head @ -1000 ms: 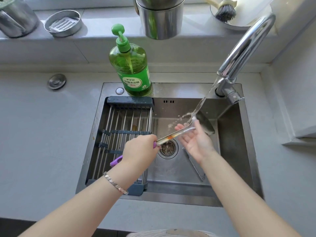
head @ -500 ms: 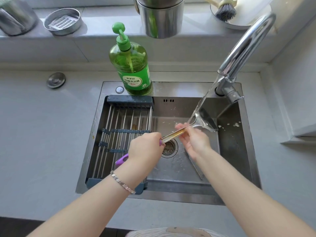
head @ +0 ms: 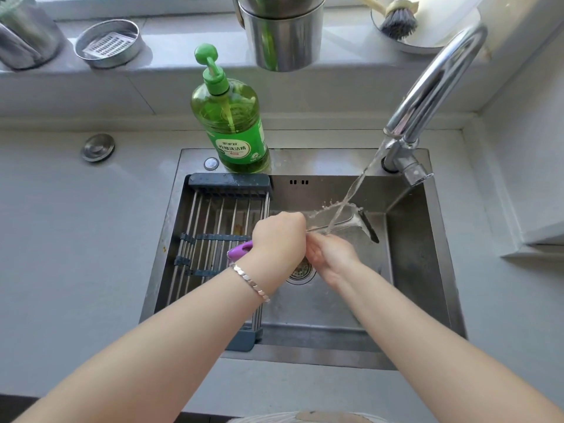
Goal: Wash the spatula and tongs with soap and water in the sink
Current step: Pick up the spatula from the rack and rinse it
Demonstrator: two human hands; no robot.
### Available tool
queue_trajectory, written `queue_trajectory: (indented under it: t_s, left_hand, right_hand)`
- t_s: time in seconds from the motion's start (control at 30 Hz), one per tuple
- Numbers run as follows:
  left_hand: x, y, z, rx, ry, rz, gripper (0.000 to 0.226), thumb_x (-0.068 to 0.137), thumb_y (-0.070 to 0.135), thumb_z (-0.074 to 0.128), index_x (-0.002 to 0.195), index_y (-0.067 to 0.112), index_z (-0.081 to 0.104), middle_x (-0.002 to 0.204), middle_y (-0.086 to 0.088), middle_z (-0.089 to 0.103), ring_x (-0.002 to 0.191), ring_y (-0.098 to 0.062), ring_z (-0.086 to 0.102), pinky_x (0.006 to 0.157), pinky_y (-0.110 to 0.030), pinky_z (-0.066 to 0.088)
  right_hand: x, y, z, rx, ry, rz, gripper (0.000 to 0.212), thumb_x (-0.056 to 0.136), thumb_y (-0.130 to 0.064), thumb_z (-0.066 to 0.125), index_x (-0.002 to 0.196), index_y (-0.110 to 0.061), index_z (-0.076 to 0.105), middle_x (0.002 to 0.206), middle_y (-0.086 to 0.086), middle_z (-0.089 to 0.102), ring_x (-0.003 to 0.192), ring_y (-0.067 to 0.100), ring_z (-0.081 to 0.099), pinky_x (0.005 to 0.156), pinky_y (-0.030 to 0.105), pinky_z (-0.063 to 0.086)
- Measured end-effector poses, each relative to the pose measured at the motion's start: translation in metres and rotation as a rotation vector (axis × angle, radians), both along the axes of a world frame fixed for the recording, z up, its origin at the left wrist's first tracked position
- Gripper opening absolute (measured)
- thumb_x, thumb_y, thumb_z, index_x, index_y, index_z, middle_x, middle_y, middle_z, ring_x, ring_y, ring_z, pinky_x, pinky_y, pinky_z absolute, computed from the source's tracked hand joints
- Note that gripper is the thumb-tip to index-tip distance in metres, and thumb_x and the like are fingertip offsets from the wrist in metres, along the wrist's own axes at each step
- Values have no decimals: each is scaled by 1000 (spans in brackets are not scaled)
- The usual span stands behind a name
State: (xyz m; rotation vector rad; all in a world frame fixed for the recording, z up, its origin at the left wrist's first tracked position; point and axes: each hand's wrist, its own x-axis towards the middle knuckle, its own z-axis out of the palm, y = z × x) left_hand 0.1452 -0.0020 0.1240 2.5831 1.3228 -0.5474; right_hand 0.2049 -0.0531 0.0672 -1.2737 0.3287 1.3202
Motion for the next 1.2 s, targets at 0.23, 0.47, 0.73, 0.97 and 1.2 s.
queue_trajectory:
  t_s: [0.23,0.47,0.73,0.97,1.2]
  left_hand:
    - [20,3,8,1,33,-75,18,89,5,50,104,10,59,105,-9,66,94,-31,63,66,-31,38]
    - [29,4,9,-11,47,-121,23,87,1,50,106,10,59,107,-8,65,96,-30,63,68,-30,38]
    - [19,-2,13,-35,-11,-83,14,89,4,49,81,16,46,94,-9,65,69,-28,48,63,-30,37]
    - [9,-7,9,-41,45,-87,16,90,9,50,103,11,60,105,-8,65,97,-31,63,68,-32,37]
    - [-37,-6,15,-280,30,-33,27,93,30,40,73,13,48,68,0,51,68,-23,53,63,-27,43]
  right_hand:
    - [41,4,-17,-109,145,-212,22,89,2,49,68,-6,52,55,2,57,50,6,50,39,12,43]
    - [23,8,-15,-26,91,-89,11,84,3,59,76,-4,58,53,2,62,52,10,57,57,20,48]
    - [67,0,-21,-189,9,-325,31,95,-3,41,66,-10,50,65,1,54,44,6,46,32,12,36]
    - [1,-10,2,-121,-101,56,19,86,-2,58,68,-3,59,55,3,57,54,14,47,55,21,40]
    - [29,-17,-19,-92,189,-264,18,92,13,42,92,1,55,48,9,61,33,8,57,36,13,46]
